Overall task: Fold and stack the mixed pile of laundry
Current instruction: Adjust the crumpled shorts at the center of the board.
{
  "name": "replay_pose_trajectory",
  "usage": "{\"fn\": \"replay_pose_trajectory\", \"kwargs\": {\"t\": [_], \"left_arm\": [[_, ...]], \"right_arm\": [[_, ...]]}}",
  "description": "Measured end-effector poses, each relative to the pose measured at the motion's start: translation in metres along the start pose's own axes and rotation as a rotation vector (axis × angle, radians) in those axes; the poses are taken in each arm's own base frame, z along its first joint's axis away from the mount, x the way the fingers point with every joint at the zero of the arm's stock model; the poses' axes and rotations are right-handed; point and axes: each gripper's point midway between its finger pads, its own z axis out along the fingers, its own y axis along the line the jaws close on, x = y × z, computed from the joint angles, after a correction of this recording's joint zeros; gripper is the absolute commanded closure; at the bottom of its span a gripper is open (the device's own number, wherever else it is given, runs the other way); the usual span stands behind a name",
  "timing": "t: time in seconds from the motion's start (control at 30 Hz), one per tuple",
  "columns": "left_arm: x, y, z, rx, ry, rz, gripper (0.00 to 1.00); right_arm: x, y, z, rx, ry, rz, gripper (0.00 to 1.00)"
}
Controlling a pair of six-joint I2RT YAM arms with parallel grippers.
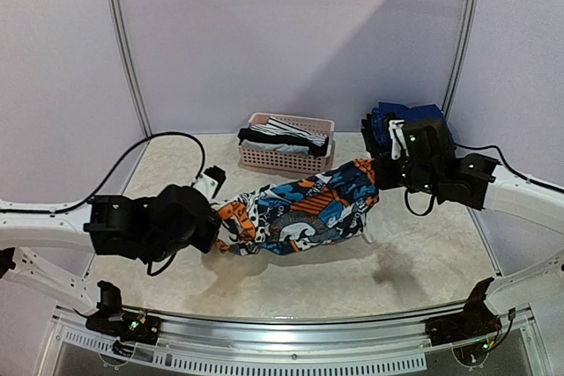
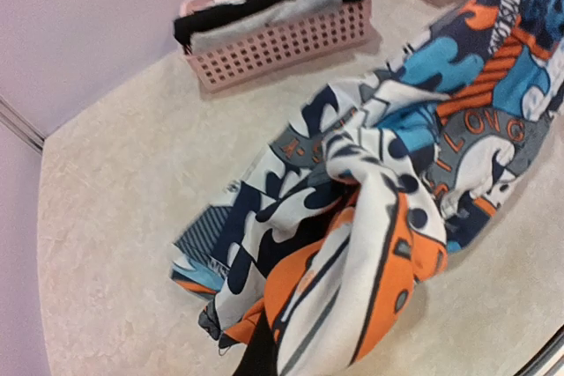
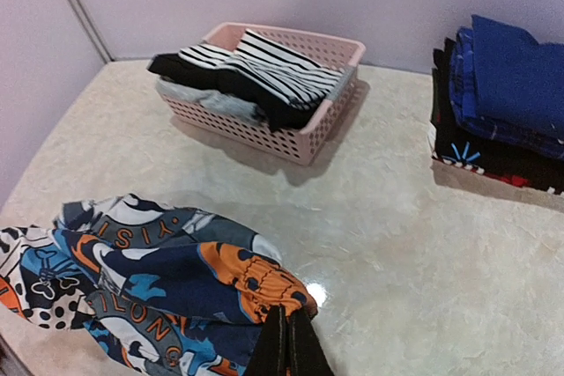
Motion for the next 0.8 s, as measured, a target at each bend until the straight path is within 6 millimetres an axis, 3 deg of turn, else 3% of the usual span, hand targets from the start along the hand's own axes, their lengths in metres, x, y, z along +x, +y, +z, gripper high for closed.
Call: {"fn": "replay_pose_trajectory", "kwargs": {"t": [0.17, 0.33, 0.6, 0.7, 0.8], "left_arm": [[-0.053, 0.037, -0.039, -0.058, -0.155, -0.065, 1.00], [-0.087, 0.071, -0.074, -0.108, -0.271, -0.113, 1.00], [-0.123, 0.115, -0.123, -0.159, -0.397, -0.167, 1.00], [-0.131, 0.125, -0.132, -0.184, -0.421, -0.172, 1.00], [-0.133, 0.127, -0.133, -0.199, -0.422, -0.169, 1.00]], "right_arm": [[-0.045, 0.024, -0.036, -0.143, -0.100, 0.001, 1.00], [-0.085, 0.045, -0.078, -0.284, -0.193, -0.010, 1.00], [-0.121, 0.051, -0.147, -0.403, -0.291, 0.000, 1.00], [-0.129, 0.045, -0.174, -0.421, -0.329, 0.015, 1.00], [-0.129, 0.038, -0.184, -0.414, -0.345, 0.040, 1.00]]}}
